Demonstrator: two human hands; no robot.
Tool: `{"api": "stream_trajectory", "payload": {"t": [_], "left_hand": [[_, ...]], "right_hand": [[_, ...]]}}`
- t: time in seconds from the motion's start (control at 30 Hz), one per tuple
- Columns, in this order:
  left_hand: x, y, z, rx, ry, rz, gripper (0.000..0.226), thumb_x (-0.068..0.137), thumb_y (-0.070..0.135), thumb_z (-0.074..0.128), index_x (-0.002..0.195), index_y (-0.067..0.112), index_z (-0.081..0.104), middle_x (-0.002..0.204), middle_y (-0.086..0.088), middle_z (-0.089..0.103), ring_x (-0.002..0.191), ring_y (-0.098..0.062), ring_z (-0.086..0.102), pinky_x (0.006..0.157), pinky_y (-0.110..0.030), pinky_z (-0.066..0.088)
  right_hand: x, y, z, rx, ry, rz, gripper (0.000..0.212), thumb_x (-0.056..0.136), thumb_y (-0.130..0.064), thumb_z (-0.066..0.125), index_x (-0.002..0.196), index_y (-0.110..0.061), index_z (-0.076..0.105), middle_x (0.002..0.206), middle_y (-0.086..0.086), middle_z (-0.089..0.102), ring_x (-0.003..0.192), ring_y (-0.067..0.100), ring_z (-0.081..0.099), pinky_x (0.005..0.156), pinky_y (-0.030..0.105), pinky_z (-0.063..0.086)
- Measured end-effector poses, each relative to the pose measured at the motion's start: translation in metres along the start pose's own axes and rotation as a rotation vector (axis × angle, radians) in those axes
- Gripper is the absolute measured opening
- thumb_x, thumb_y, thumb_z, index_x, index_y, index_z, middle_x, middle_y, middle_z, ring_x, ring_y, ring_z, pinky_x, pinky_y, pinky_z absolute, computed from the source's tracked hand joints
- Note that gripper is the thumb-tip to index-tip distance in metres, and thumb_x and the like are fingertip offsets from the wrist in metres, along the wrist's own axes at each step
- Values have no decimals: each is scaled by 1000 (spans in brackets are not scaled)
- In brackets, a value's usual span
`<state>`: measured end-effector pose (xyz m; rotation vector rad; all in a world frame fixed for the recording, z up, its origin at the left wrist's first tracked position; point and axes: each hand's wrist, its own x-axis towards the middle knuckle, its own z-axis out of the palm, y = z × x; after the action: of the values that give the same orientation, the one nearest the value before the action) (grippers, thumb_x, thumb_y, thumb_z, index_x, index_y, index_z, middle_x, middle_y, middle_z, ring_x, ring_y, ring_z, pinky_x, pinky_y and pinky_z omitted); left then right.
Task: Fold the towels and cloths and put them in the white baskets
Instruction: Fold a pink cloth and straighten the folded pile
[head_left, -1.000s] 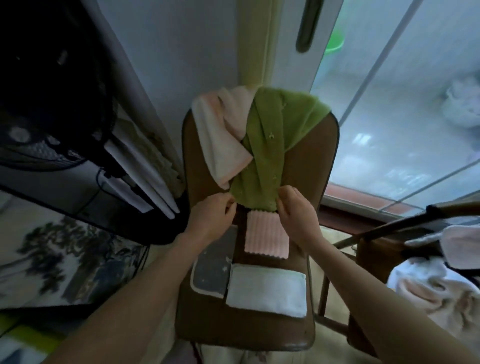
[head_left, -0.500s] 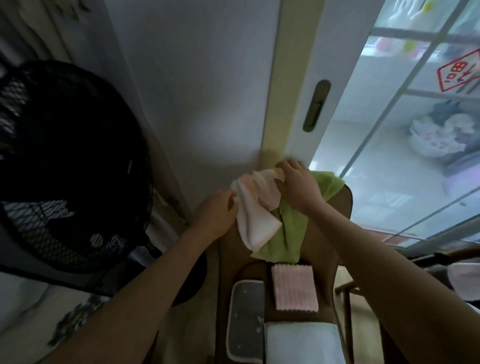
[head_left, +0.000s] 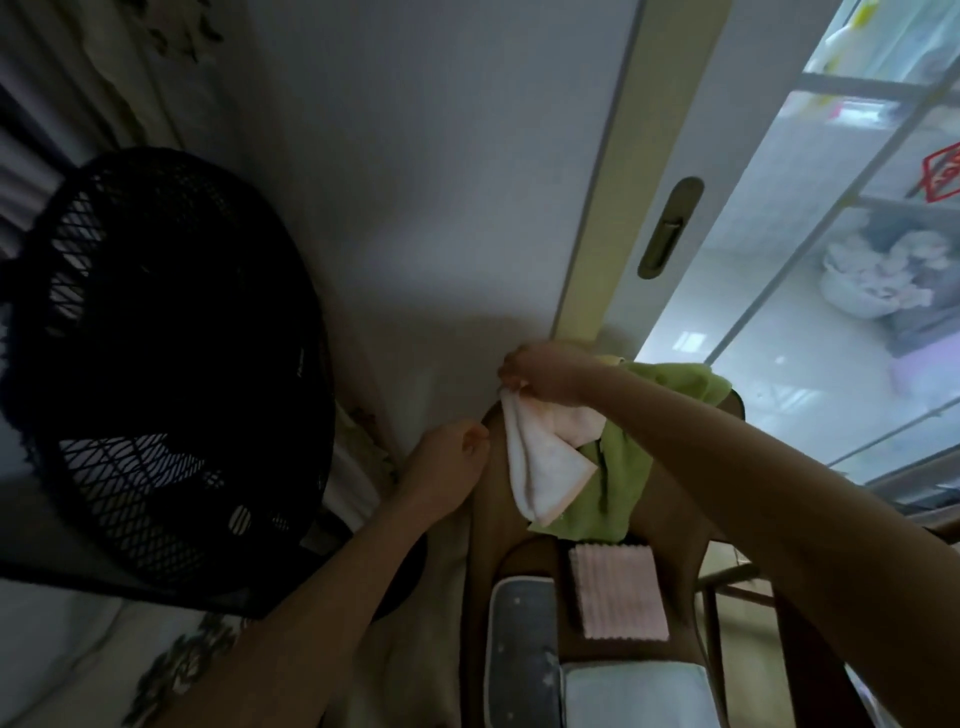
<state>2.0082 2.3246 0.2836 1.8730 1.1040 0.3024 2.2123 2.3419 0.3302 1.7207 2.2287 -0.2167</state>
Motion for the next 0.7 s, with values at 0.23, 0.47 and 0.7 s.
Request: {"api": "stream_trajectory", "payload": {"t": [0.23,0.47,0.7], "left_hand": [[-19,18,-5,-303,41,23,38,82,42,64,115,22,64,118,-3,66,112,-21,61,97,-37,49],[-93,81,19,-274,377,239,47,78,46,69,119,29,55,117,17,55,106,9,52,83,-7,43],[-159,152,63,-187,498,294,16,97,12,54,109,8,63,83,15,59,75,8,58,63,-5,39]], "right_hand": [[-39,-30,-16,344,371,-21,14,96,-16,51,104,-6,56,103,13,62,96,30,59,81,41,45],[-149,-44,-41,761,662,-53,11,98,-22,52,90,-16,50,84,0,58,77,17,56,72,31,46],[-241,-47,-41,910,775,-82,17,97,-23,56,90,-8,55,78,-2,59,71,8,52,67,23,41]]}}
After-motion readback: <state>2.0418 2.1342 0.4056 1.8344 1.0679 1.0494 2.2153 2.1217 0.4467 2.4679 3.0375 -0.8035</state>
